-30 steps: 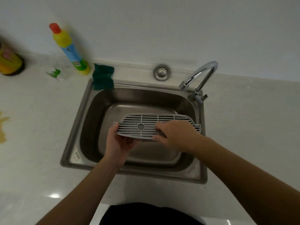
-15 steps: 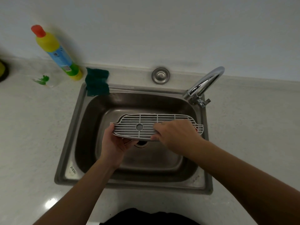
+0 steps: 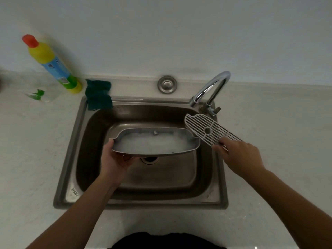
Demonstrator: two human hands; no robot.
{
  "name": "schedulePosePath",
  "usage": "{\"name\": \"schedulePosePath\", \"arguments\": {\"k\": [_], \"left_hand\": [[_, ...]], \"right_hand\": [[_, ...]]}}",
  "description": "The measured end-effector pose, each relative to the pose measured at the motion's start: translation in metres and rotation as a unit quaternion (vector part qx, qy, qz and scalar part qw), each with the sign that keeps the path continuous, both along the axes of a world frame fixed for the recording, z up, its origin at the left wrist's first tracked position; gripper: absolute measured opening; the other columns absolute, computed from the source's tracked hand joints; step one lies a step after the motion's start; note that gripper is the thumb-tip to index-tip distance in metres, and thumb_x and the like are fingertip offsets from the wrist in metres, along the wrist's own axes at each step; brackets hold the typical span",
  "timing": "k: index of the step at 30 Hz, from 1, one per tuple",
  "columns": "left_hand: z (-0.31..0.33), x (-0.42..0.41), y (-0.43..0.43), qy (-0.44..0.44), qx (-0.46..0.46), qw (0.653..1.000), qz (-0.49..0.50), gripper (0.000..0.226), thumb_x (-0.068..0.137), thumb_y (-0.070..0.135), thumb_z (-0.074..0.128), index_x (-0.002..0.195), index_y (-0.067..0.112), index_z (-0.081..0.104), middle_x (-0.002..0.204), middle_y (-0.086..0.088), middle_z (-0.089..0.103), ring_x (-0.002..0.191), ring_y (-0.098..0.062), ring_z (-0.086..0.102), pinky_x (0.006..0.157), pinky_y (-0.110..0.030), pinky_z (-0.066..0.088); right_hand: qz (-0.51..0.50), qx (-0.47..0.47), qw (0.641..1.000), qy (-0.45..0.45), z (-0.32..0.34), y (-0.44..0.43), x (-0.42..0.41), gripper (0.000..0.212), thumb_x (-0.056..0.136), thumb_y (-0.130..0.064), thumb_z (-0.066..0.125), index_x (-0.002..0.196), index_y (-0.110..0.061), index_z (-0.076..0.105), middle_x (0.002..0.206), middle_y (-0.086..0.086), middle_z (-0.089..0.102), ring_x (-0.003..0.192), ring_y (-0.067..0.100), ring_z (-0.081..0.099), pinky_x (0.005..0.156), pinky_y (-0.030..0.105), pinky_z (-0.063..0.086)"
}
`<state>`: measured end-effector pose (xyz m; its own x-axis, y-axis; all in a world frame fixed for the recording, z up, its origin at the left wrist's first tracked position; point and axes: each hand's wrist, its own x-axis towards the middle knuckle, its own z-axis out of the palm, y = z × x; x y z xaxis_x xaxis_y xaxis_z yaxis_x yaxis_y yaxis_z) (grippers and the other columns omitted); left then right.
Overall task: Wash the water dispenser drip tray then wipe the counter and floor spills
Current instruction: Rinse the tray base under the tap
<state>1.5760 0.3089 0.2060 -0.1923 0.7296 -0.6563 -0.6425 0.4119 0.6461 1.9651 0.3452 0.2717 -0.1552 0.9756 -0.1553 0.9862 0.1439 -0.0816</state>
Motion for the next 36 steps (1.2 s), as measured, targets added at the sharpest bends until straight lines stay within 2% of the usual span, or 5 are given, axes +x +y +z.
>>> {"name": "schedulePosePath", "arguments": {"k": [13,22,29,33,36], "left_hand": [[0.014,-0.004,-0.003,0.154,0.004,0.988,-0.011,0.058,0.078,0.058,0.069,0.122,0.022,0.065,0.128,-0.017,0.065,0.114,-0.036,0.069,0.076,-0.042,0.064],[0.044,0.006,-0.006,0.322,0.109,0.935,-0.103,0.038,0.084,0.053,0.069,0.107,0.024,0.063,0.119,-0.006,0.066,0.113,-0.029,0.068,0.075,-0.032,0.064],[0.082,0.015,-0.008,0.518,0.288,0.766,-0.250,0.045,0.088,0.045,0.069,0.128,0.034,0.054,0.113,0.023,0.068,0.107,0.000,0.067,0.079,-0.013,0.056],[0.091,0.017,-0.004,0.600,0.313,0.654,-0.338,0.070,0.083,0.058,0.067,0.143,0.025,0.049,0.125,0.002,0.068,0.110,-0.013,0.068,0.088,-0.032,0.058],[0.089,0.017,-0.003,0.616,0.325,0.635,-0.334,0.071,0.084,0.058,0.066,0.144,0.023,0.049,0.127,0.001,0.067,0.110,-0.016,0.068,0.090,-0.034,0.057]], "right_hand": [[-0.081,-0.011,0.983,-0.167,-0.063,-0.046,0.059,0.032,0.103,-0.056,0.041,0.089,-0.030,0.054,0.063,-0.013,0.048,0.045,0.007,0.043,0.043,0.023,0.022],[-0.114,-0.003,0.988,-0.101,-0.078,-0.048,0.062,0.031,0.102,-0.056,0.039,0.086,-0.030,0.041,0.058,-0.013,0.046,0.044,0.002,0.045,0.043,0.022,0.035],[-0.151,0.001,0.988,-0.020,-0.074,-0.048,0.059,0.030,0.102,-0.054,0.042,0.089,-0.027,0.037,0.064,-0.010,0.051,0.049,0.006,0.051,0.051,0.028,0.045],[-0.175,0.005,0.984,0.010,-0.069,-0.047,0.057,0.029,0.101,-0.054,0.045,0.090,-0.029,0.034,0.067,-0.011,0.052,0.051,0.006,0.051,0.053,0.029,0.048],[-0.173,0.031,0.984,0.037,-0.060,-0.041,0.050,0.027,0.100,-0.055,0.044,0.094,-0.030,0.034,0.067,-0.012,0.051,0.050,0.002,0.048,0.049,0.025,0.039]]}}
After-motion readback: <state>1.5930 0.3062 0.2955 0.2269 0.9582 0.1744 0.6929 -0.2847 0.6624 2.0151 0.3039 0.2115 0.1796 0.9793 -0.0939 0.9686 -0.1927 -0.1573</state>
